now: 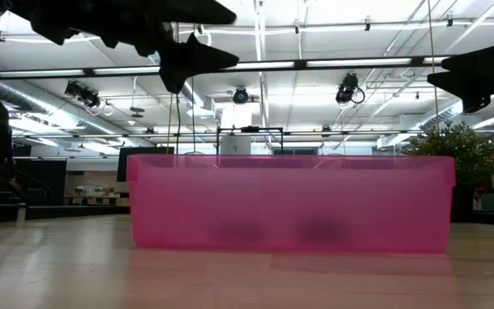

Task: Sort spring keychains
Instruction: Put the black spring keychain into the transparent bin

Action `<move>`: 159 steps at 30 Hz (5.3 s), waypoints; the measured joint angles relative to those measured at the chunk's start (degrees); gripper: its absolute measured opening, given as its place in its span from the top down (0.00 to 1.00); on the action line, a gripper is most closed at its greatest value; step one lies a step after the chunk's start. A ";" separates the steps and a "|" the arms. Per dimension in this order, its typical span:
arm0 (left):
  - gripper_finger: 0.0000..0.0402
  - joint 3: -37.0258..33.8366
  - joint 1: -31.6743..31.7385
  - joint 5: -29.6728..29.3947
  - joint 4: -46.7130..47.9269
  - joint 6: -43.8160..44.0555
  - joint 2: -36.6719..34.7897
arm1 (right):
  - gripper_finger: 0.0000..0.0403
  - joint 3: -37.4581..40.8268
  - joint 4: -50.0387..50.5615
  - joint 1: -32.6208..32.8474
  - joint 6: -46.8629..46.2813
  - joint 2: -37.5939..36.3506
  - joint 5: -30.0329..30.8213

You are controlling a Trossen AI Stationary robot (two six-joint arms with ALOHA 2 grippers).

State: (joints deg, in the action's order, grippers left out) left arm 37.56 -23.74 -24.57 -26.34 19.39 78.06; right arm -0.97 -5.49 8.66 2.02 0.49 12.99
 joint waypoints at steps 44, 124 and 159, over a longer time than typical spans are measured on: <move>0.34 42.25 -20.66 13.55 80.10 41.77 31.29 | 0.51 0.00 0.02 -0.01 0.00 0.02 0.00; 0.98 48.26 -8.85 -29.28 59.49 12.00 32.63 | 0.51 0.00 0.00 0.00 0.00 0.02 -0.01; 0.93 4.00 7.35 9.94 3.43 -18.54 7.72 | 0.51 0.00 0.04 -0.01 -0.01 0.02 0.00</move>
State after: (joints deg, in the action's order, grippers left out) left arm 41.56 -16.39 -14.62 -22.92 0.85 85.78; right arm -0.97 -5.45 8.65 2.01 0.51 12.99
